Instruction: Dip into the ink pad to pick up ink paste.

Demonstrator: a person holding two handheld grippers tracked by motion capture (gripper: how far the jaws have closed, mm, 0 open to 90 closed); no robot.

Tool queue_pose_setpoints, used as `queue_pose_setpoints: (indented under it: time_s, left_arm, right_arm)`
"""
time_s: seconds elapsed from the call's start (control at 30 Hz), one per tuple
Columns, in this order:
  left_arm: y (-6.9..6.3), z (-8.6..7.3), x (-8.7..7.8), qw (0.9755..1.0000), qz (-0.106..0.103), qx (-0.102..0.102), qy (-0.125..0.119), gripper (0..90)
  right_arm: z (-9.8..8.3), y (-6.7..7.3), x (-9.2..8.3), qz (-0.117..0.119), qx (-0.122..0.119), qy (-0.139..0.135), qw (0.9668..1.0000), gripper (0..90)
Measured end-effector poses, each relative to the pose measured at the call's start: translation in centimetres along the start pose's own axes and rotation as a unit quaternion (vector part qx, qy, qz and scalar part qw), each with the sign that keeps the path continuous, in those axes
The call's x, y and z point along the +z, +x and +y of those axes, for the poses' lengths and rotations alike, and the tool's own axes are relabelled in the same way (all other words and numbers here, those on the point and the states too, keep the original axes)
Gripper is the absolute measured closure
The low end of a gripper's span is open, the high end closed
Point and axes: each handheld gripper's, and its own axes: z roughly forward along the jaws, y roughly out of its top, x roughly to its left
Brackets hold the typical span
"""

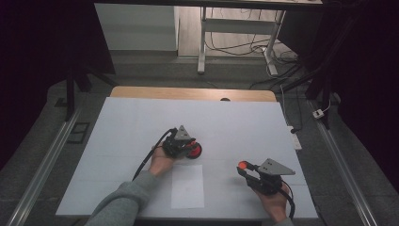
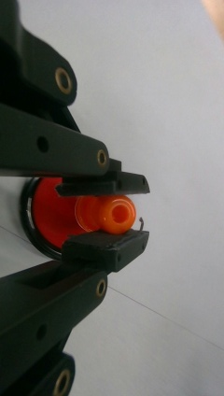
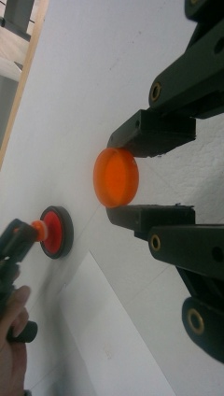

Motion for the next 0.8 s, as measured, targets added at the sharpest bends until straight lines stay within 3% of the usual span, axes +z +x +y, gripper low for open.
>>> queue_pose_setpoints:
  time_s: [0.13, 0.23, 0.43, 0.8]
  left_arm:
    - [0.3, 0.2, -0.8, 0.9997, -0.015, -0.013, -0.013, 72.2]
    - [0.4, 0.3, -1.1, 0.9995, -0.023, -0.008, -0.018, 72.2]
    - [0.4, 0.4, -1.4, 0.9994, -0.029, -0.005, -0.018, 72.1]
    - [0.5, 0.6, -2.2, 0.9986, -0.047, -0.018, -0.018, 72.2]
  right_arm:
    - [0.0, -0.1, 0.0, 0.000, 0.001, 0.000, 1.0000, 64.3]
    - [0.0, 0.0, 0.0, 0.000, 0.000, 0.001, 1.0000, 64.3]
    - [0.0, -0.1, 0.0, 0.001, 0.000, 0.001, 1.0000, 64.3]
    - [0.0, -0.1, -0.1, 0.001, -0.001, 0.000, 1.0000, 64.3]
